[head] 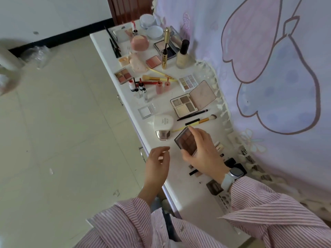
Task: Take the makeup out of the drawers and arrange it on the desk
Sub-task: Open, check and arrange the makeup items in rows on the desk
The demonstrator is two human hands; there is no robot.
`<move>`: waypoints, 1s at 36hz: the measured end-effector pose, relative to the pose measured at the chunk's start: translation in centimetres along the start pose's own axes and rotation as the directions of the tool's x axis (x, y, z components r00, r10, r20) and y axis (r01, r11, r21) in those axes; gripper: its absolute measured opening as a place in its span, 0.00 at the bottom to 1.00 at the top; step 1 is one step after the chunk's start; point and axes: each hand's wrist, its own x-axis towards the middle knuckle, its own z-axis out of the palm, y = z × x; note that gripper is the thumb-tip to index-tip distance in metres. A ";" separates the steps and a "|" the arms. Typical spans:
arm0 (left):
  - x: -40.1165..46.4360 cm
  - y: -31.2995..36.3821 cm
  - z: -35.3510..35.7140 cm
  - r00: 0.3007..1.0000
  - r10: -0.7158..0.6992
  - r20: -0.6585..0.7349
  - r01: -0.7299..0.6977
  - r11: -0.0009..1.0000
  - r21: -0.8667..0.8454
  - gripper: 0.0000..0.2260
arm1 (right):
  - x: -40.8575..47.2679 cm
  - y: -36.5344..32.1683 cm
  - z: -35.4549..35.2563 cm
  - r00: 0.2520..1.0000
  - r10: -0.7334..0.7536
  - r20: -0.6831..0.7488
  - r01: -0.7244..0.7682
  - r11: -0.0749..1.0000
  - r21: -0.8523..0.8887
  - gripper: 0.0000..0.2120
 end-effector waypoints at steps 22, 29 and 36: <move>1.1 5.0 -2.1 0.779 -0.257 0.572 0.621 0.447 -0.644 0.19 | -2.1 -2.1 -1.2 0.977 -0.197 -0.083 0.211 0.948 0.239 0.16; 0.6 5.2 -2.1 0.757 -0.328 0.565 0.653 0.389 -0.650 0.13 | -1.8 -3.0 -1.7 0.982 -0.180 -0.064 0.191 0.927 0.323 0.14; 0.4 5.3 -2.2 0.802 -0.333 0.495 0.597 0.470 -0.651 0.17 | -1.6 -3.3 -1.9 0.984 -0.176 0.014 0.167 0.955 0.243 0.16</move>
